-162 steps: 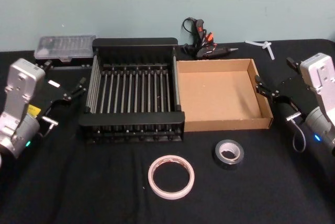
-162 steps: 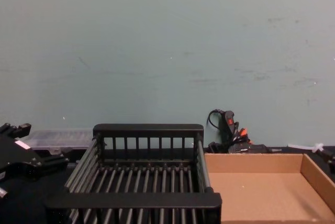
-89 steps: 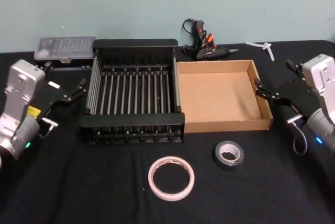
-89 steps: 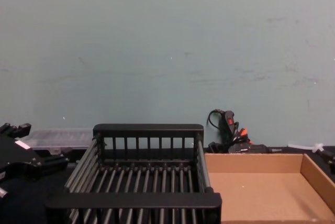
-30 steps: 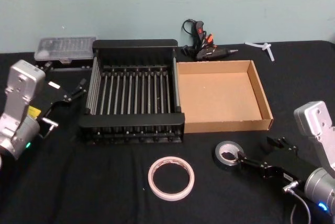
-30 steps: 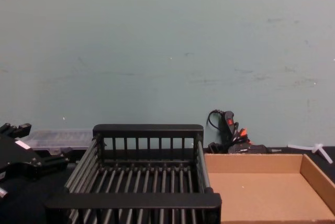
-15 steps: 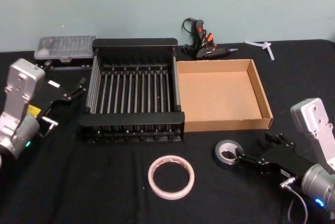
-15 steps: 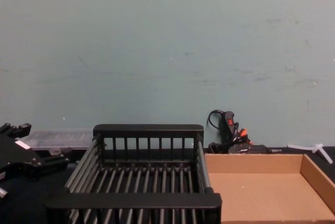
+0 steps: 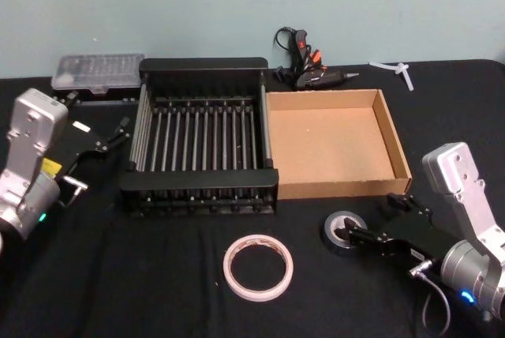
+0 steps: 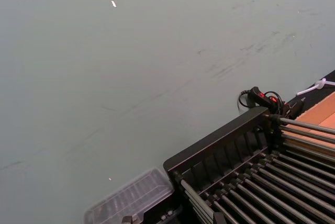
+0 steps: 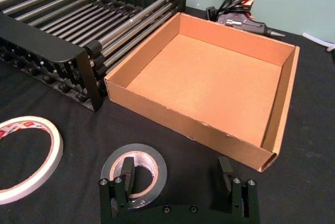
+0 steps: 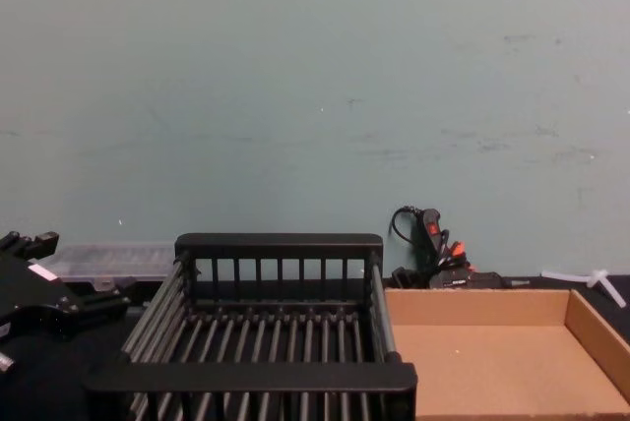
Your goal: Pick up the white tape and place it into the black box , Pick up the silver tape and place it into the brown box.
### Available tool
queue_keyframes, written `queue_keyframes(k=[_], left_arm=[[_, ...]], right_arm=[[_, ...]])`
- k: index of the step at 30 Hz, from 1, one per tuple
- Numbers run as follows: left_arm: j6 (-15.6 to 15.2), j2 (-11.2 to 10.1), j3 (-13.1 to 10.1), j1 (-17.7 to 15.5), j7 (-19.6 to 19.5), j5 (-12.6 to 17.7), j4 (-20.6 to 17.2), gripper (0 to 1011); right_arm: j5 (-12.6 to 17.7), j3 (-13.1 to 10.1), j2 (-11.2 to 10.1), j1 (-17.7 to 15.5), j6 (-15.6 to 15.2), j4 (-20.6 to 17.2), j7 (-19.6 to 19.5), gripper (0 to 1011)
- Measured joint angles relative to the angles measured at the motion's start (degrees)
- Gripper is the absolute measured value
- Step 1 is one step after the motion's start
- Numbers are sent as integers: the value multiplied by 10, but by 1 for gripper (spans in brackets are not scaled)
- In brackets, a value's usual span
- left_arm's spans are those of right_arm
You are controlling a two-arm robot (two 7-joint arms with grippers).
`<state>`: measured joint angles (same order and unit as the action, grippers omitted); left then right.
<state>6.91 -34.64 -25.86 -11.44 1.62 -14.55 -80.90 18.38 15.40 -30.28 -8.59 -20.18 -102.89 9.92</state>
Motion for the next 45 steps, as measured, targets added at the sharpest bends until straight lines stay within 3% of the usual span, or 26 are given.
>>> queue_keyframes(k=[28,41,45], left_arm=[[0,0,0,0,0,0,0,1001],[0,0,0,0,0,0,0,1001],[0,0,0,0,0,0,0,1001]], right_arm=[[-41,-6,39,19,-19,29,20,1002],[-42,-7,39,18,-20,29,20,1002],[-42,-7,39,18,-19,29,20,924]])
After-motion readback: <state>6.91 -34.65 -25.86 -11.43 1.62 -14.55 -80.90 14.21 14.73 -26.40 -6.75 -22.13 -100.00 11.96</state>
